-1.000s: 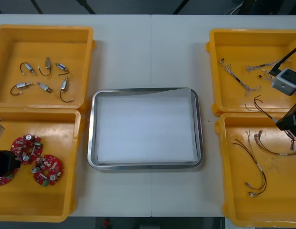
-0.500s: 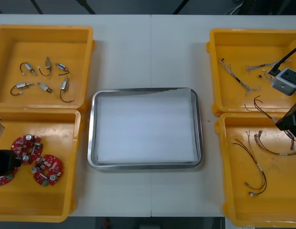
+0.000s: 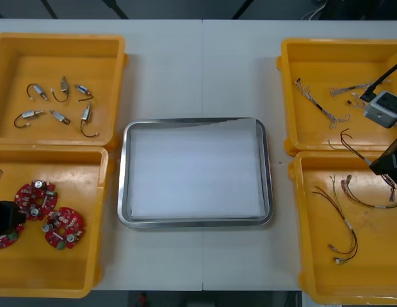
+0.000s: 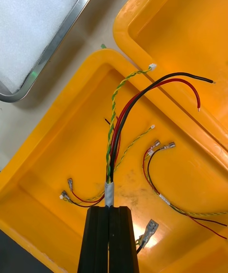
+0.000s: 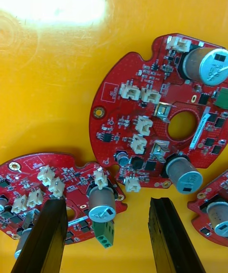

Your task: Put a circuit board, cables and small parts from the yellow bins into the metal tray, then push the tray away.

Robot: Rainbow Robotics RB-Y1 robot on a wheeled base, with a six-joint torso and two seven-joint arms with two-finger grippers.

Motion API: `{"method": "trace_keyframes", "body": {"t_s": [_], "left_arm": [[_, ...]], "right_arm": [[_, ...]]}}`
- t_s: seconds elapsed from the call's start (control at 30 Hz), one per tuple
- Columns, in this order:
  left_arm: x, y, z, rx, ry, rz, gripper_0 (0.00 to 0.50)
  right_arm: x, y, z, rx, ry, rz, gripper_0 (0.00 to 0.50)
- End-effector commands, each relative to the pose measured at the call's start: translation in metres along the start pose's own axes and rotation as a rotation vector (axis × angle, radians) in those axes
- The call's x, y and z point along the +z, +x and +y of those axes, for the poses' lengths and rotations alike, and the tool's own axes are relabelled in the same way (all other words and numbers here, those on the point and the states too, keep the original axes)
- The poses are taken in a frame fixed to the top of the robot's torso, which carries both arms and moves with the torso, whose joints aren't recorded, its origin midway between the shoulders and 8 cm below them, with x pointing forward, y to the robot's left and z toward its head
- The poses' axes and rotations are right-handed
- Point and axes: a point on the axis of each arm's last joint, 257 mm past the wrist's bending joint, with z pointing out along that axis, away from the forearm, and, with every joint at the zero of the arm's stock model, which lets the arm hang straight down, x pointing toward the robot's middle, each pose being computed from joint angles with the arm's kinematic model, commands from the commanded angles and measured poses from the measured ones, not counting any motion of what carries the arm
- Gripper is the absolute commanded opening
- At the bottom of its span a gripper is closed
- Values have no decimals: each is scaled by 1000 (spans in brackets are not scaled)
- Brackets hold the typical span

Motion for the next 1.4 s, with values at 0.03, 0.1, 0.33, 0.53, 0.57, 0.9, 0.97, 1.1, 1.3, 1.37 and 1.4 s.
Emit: {"method": "trace_keyframes", "body": {"t_s": [0.03,0.1,0.33,0.53,0.57,0.9,0.97,1.1,1.3,1.37,1.4], "left_arm": [[-1,-10,-5,112,8,-15,500],[-1,-10,-5,114,8,-13,500],[6,-7,-11,125,23,-20,500],[7,-8,-8,126,15,-22,499],[7,-7,-8,123,16,-21,499],[9,-5,-5,100,26,-14,480],[10,-4,-5,96,29,-11,463],[10,-3,-5,94,32,-7,394],[11,-2,-4,94,31,-5,63],[11,-2,-4,94,31,-5,14],[11,-2,-4,94,32,-5,0]], "right_arm": [[-6,-13,5,-4,10,-31,0],[-6,-13,5,-4,10,-31,0],[-6,-13,5,-4,10,-31,0],[-6,-13,5,-4,10,-31,0],[-6,-13,5,-4,10,-31,0],[-6,-13,5,-4,10,-31,0],[-6,-13,5,-4,10,-31,0],[-6,-13,5,-4,10,-31,0],[-6,-13,5,-4,10,-31,0],[-6,-13,5,-4,10,-31,0],[-6,-13,5,-4,10,-31,0]]}}
